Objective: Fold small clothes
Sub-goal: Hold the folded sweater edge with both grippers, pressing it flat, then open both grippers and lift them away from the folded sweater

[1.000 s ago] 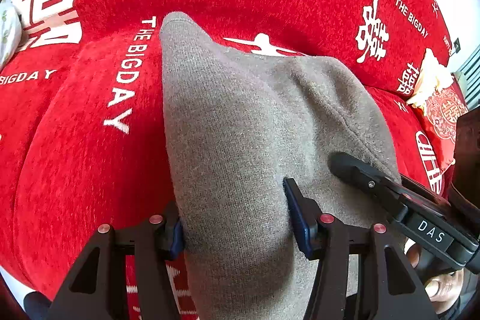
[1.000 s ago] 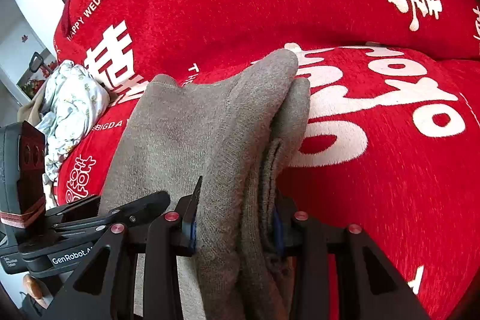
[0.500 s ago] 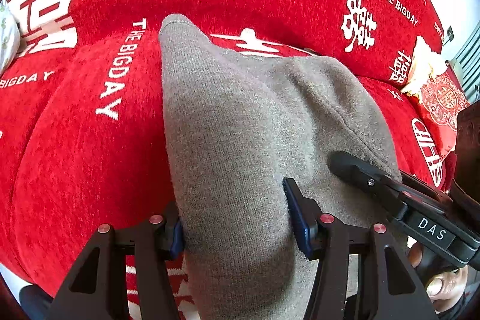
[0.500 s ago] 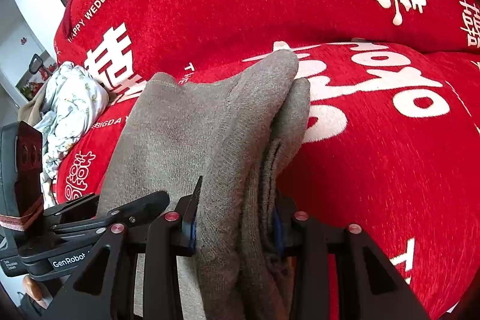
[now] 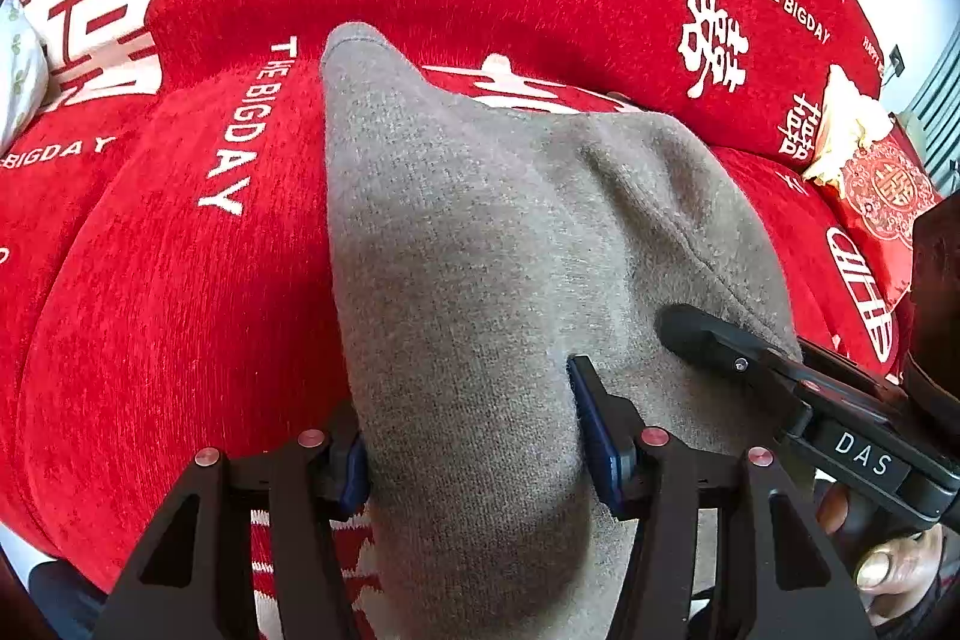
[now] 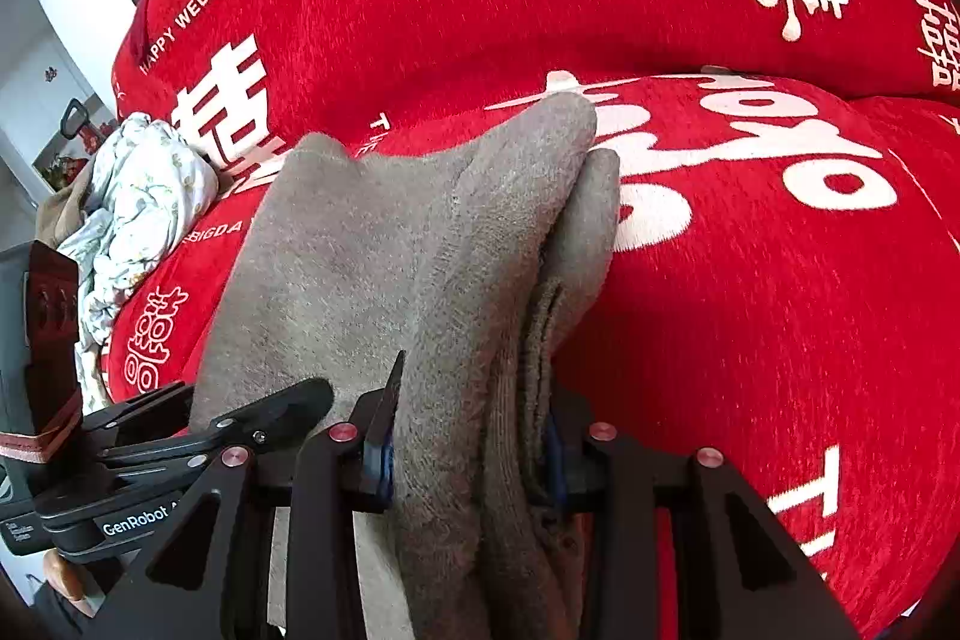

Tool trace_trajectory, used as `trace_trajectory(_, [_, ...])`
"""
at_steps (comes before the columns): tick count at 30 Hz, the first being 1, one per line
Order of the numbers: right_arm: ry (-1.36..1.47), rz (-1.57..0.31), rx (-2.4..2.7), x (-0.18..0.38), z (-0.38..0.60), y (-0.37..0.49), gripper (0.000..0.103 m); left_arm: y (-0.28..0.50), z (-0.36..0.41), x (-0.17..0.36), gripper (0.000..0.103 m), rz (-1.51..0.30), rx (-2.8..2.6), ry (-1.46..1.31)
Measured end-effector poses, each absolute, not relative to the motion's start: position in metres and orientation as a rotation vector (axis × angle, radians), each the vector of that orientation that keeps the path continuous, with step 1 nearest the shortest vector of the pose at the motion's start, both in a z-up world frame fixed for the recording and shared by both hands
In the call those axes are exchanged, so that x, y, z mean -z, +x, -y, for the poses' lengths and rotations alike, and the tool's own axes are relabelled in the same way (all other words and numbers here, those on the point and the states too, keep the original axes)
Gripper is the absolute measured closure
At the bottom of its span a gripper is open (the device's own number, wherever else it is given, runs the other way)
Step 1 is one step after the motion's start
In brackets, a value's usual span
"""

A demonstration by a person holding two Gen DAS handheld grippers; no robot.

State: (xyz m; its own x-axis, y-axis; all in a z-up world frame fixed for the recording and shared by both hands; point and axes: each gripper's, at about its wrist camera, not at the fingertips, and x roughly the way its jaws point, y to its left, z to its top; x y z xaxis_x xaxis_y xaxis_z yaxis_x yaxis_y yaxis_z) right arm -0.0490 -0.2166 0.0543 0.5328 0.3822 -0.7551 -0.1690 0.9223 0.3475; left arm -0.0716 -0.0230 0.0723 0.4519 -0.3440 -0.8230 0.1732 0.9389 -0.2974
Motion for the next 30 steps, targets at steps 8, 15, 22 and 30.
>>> trace_trajectory(8, [0.258,-0.944,-0.341,-0.048,0.221,-0.060,0.064,-0.085,0.026,-0.074,0.045,-1.019,0.315,-0.142])
trace_trajectory(15, [0.212,-0.952,-0.334,-0.045,0.220,-0.062,0.054,-0.094,0.019,-0.071,0.033,-1.004,0.284,-0.148])
trace_trajectory(22, [0.180,-0.840,-0.315,-0.081,0.236,-0.089,0.036,-0.112,0.011,-0.094,0.031,-0.946,0.202,-0.101])
trace_trajectory(30, [0.207,-0.806,-0.484,-0.083,0.216,-0.120,0.032,-0.133,-0.007,-0.107,0.013,-0.887,0.132,-0.108])
